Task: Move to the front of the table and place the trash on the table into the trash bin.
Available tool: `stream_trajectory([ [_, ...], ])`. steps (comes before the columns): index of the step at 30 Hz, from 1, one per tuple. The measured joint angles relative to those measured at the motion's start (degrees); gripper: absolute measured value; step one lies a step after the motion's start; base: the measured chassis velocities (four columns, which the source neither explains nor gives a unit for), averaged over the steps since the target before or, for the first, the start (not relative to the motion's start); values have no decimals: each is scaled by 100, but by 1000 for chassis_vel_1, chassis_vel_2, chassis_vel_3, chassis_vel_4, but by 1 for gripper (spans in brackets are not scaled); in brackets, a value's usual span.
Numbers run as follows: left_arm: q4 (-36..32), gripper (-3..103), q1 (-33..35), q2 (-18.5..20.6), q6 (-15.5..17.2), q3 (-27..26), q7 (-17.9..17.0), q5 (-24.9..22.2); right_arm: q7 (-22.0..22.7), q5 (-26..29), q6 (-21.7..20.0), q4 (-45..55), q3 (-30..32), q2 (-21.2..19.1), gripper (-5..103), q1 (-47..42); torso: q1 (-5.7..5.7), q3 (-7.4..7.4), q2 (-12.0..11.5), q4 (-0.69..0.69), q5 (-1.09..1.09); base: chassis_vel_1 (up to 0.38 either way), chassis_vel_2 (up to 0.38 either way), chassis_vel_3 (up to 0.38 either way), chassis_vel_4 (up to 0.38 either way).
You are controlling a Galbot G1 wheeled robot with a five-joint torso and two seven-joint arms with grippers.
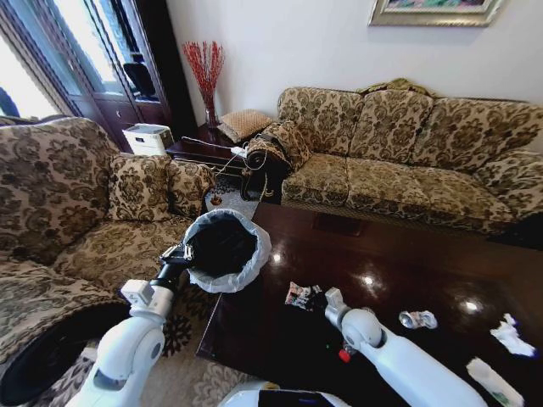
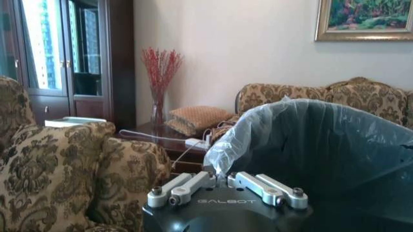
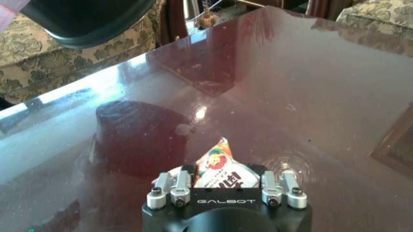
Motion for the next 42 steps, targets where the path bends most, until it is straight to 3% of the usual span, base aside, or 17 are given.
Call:
stream_trajectory([
  [1, -7, 3, -9, -1, 3, 1, 0, -1, 30, -5, 7, 18, 41, 15, 41, -31, 0, 0, 0, 0, 0, 0, 0, 0, 0],
  [3, -10, 3, -15, -5, 6, 6, -2, -1, 49, -6, 9, 38, 79, 28, 41, -55, 0, 0, 0, 0, 0, 0, 0, 0, 0],
  [7, -12, 3, -25, -35, 12, 44, -3, 1, 123, 3, 11, 154, 265, 64, 23, -162, 0, 0, 0, 0, 0, 0, 0, 0, 0],
  [16, -52, 3, 14, -59, 14, 53, -4, 14, 320, 183, -16, 489, 867, 239, 5, -312, 0, 0, 0, 0, 1, 0, 0, 0, 0],
  [22, -85, 3, 40, -76, 26, 79, -5, 20, 368, 321, 48, 1067, 1601, 208, 2, -311, 0, 0, 0, -1, 0, 0, 0, 0, 0],
  [26, -86, 3, 76, -102, 29, 125, -3, 23, 366, 323, 118, 1224, 1758, 176, 1, -197, 0, 0, 0, -1, 0, 0, 0, 0, 0],
  [29, -81, 3, 123, -127, 54, 207, 11, 30, 331, 386, 175, 1505, 1965, 201, 1, 257, 0, 0, 0, 0, 0, 0, 0, 0, 0],
  [35, 83, 3, -51, 28, 112, 282, 47, -59, 275, 1037, 225, 1914, 2015, 211, 1, 1210, 0, 1, 0, 0, -1, 0, 0, 0, 0],
  [42, 442, 3, -602, 653, 285, 527, 120, -627, 197, 2152, 266, 2125, 1391, 46, 0, 2714, 0, 1, 0, 0, -2, 0, 0, 0, 0],
])
